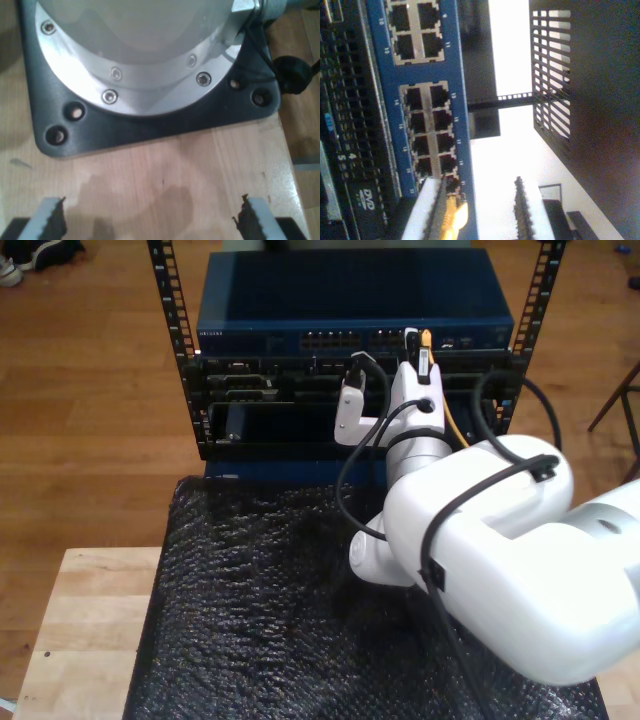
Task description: Grab the cable and plug it in
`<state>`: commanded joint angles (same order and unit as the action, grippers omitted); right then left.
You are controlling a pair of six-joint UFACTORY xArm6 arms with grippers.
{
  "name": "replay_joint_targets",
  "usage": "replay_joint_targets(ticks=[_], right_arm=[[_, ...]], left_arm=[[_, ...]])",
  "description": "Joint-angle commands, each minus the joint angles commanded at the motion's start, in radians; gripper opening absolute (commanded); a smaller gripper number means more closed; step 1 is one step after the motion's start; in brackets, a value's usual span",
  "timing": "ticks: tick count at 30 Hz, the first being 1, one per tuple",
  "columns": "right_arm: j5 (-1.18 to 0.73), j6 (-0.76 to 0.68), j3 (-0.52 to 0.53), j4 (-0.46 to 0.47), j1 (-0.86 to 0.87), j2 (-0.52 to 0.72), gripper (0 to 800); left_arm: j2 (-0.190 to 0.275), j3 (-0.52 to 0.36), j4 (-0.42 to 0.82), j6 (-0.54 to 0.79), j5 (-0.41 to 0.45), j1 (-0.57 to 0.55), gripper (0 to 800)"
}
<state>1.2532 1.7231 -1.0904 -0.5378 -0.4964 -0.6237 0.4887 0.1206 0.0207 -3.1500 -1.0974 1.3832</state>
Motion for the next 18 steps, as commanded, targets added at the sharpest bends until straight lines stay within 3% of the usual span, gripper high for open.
replay_joint_targets(ticks=[10, 18], right_arm=[[-0.201, 0.003, 0.097, 0.006, 0.020, 0.180, 434], [-0.433, 0.064, 0.180, 0.009, 0.104, 0.325, 434]], left_arm=[[0.000, 0.000, 0.000, 0.000, 0.000, 0.000, 800], [0.000, 0.000, 0.000, 0.000, 0.000, 0.000, 800]])
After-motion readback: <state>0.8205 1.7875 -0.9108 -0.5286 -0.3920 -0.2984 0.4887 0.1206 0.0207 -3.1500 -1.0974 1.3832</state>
